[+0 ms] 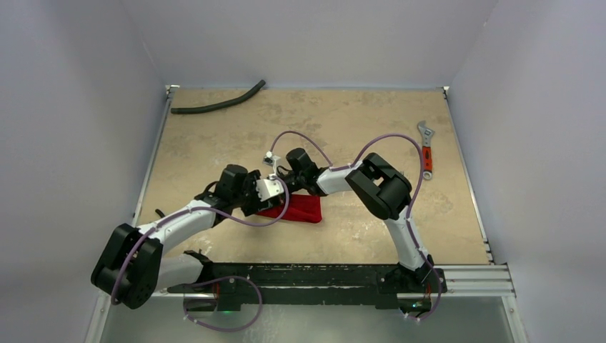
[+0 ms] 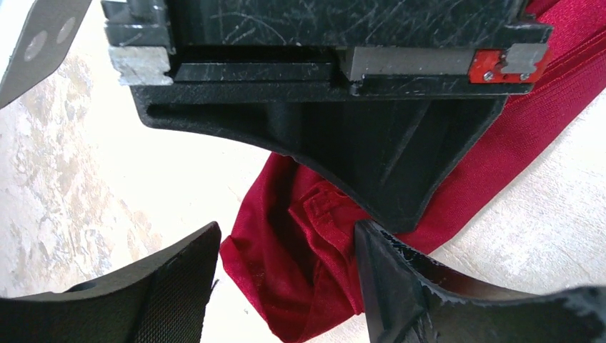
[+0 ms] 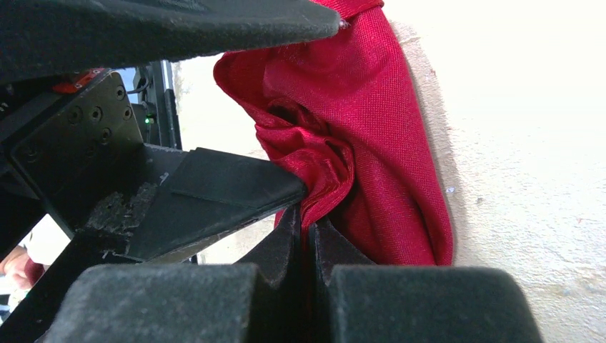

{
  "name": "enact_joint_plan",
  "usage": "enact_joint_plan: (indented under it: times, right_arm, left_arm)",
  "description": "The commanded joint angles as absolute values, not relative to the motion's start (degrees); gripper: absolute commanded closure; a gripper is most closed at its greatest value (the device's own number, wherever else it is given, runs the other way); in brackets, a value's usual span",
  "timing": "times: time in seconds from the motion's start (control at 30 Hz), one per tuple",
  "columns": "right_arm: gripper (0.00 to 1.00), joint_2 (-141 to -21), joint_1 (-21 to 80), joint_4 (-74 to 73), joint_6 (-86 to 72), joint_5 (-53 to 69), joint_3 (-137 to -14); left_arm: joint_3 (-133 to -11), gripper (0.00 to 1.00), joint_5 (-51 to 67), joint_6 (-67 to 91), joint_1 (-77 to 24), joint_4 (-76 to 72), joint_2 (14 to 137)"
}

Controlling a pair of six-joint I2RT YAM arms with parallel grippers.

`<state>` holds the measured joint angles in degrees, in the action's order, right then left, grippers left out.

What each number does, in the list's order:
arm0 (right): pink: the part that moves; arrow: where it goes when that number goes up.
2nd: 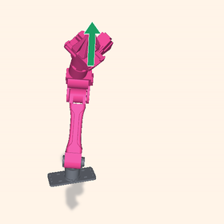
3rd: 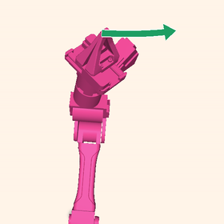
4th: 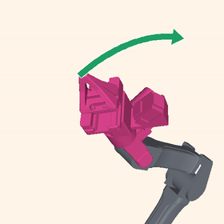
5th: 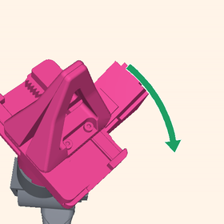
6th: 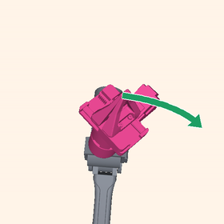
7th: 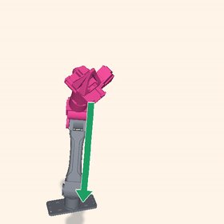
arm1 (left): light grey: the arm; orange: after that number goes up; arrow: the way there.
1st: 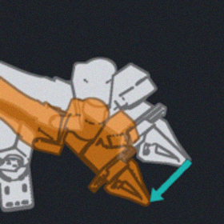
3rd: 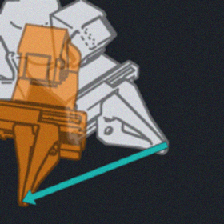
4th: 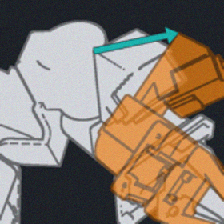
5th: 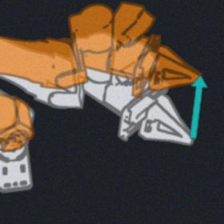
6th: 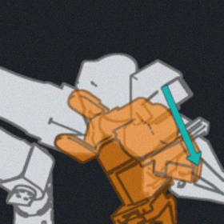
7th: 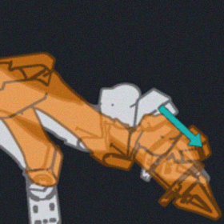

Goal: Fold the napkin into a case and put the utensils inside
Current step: Grasp the top corner of the smaller rectangle folded napkin from the folded napkin.

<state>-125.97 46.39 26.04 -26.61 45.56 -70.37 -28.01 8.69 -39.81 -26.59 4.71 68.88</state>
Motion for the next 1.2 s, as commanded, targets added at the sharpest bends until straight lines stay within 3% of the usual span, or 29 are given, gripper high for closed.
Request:
enact_joint_plan:
  times: [0.0, 0.27, 0.97, 1.07, 1.17]
  right_arm:
    - [1.00, -127.09, 47.23, 19.91, -25.09, 42.75, -68.03]
    - [1.00, -127.43, 47.26, 20.20, -25.06, 43.27, -67.73]
    - [1.00, -126.56, 47.20, 17.01, -25.10, 43.28, -70.30]
    - [1.00, -126.44, 47.26, 16.33, -25.12, 43.20, -70.87]
    - [1.00, -126.39, 47.21, 15.93, -25.19, 42.96, -71.17]
  left_arm:
    - [-27.54, 0.36, 7.04, -41.21, -26.09, -1.75, 69.21]
    - [-28.53, 0.47, 6.47, -41.91, -26.10, -0.57, 68.82]
    - [-27.69, 0.51, 12.70, -42.74, -27.65, 4.06, 68.44]
    - [-26.53, 0.57, 12.02, -45.48, -27.86, 4.31, 67.51]
    - [-25.89, 0.72, 10.08, -47.64, -27.96, 3.48, 67.09]
